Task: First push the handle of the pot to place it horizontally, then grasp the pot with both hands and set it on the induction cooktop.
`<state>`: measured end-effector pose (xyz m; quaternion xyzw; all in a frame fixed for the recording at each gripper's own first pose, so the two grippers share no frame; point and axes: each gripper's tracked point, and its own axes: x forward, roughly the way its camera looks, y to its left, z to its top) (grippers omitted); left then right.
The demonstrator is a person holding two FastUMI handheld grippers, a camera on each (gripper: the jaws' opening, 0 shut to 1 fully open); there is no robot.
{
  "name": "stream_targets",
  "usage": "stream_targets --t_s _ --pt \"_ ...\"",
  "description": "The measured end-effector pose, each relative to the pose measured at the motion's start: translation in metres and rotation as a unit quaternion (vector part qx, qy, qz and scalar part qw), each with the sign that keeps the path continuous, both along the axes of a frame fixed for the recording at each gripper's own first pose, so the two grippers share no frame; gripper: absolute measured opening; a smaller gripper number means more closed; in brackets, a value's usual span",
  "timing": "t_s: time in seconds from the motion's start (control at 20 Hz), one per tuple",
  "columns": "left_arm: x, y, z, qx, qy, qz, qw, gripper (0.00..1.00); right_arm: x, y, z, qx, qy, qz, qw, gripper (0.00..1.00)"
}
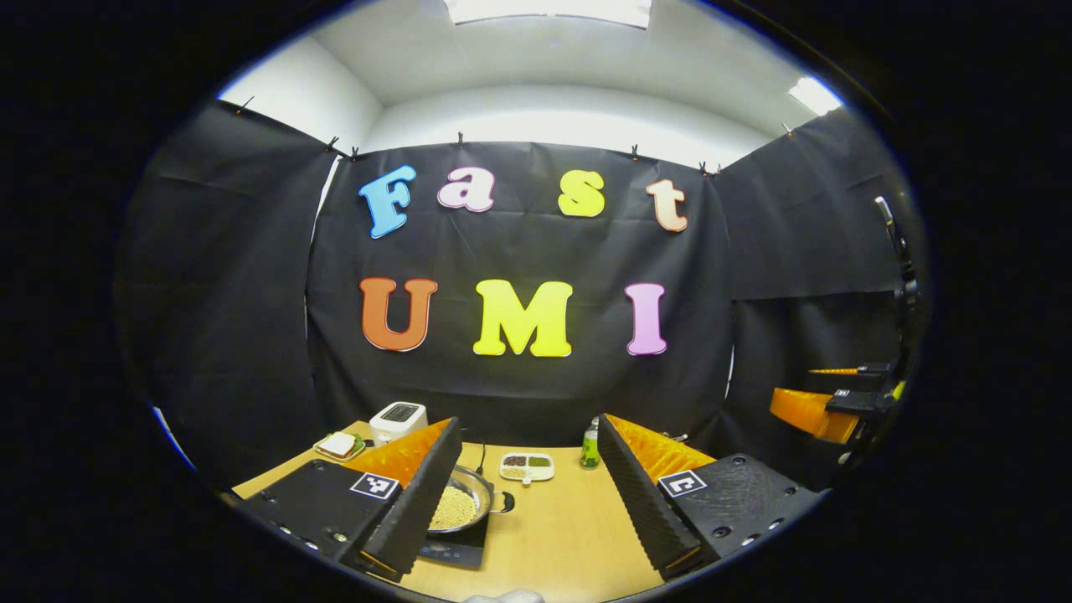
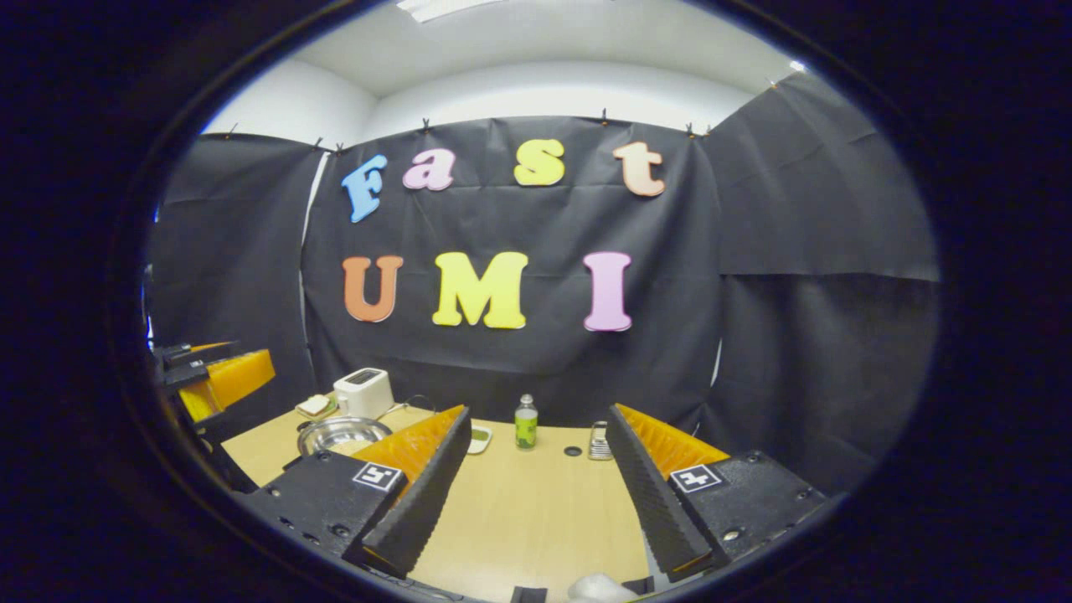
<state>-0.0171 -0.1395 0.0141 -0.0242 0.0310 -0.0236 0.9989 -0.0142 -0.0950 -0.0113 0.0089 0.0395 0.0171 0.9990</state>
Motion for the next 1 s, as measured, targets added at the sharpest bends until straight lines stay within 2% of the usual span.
stream_targets --t_s 0.1,0.25,0.5,1.0 --pt "-0.01 -0.013 -0.002 0.008 0.0 -0.001 1.0 0.96 -0.009 -0.015 -0.007 0.012 -0.004 -0.014 1.0 1.0" --pt "-0.019 -0.011 -0.011 0.029 0.006 0.007 1.0 0.96 -0.01 -0.014 -0.027 0.036 0.018 -0.003 0.999 1.0" --pt "-0.031 0.007 -0.017 0.018 0.021 0.027 0.999 0.97 -0.01 -0.002 -0.036 0.04 0.031 0.018 0.999 1.0" --pt "-0.008 0.042 -0.009 0.013 0.017 0.016 1.0 0.96 0.003 0.009 -0.016 0.035 0.02 -0.002 0.999 1.0"
